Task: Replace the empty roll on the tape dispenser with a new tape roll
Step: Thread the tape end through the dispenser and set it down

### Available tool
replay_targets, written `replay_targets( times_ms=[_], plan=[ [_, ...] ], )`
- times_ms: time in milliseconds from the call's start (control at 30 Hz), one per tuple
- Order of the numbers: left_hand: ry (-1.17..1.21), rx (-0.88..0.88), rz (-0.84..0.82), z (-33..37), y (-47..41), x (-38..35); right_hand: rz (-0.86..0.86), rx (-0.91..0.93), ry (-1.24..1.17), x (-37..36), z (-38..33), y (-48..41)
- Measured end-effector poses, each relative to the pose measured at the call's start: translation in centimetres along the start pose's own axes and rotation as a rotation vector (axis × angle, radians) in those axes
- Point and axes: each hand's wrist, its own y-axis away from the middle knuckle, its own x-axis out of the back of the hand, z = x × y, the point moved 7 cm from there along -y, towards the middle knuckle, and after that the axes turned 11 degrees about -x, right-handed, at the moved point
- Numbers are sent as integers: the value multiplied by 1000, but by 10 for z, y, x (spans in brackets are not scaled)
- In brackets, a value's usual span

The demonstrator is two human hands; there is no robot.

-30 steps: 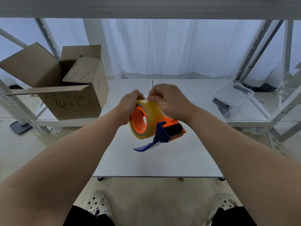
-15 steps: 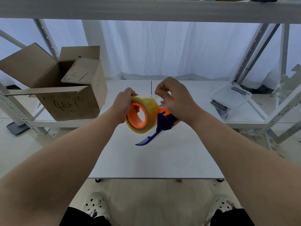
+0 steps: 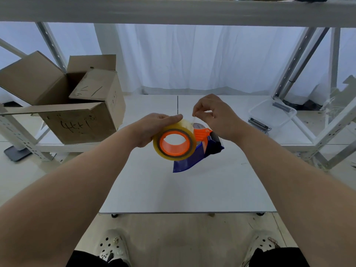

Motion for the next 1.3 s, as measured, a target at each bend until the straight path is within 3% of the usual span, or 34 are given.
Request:
replay_targets(
  times_ms=[200, 333, 433, 600, 833, 900, 967, 1033, 1100, 1167, 1300],
  plan=[
    [-120, 28, -100, 0, 0, -2, -51, -71, -107, -2, 8, 3],
    [-211, -18, -54, 6, -1, -7, -65, -158, -136, -5, 18, 4],
    [-191, -66, -89, 10, 1, -13, -76, -143, -113, -12, 13, 5],
    [-80, 38, -225, 6, 8, -30, -85, -93, -67, -18, 7, 4],
    [-151, -81, 12, 6, 3, -19, -120, -132, -273, -14, 7, 5],
    [-136, -93, 62, 7, 4, -15, -142, -213, -463, -13, 13, 4],
    [-71, -102, 146, 10, 4, -7, -4, -323, -640, -6, 30, 2],
    [36, -125, 233, 14, 5, 1, 149, -507, -655, -1, 57, 6],
    [189, -159, 315, 20, 6, 9, 65, -725, -608, -13, 78, 16],
    [340, -184, 347, 29, 6, 11, -132, -802, -597, -28, 79, 24],
    [555, -194, 257, 42, 5, 3, -322, -608, -914, -41, 51, 15]
  ],
)
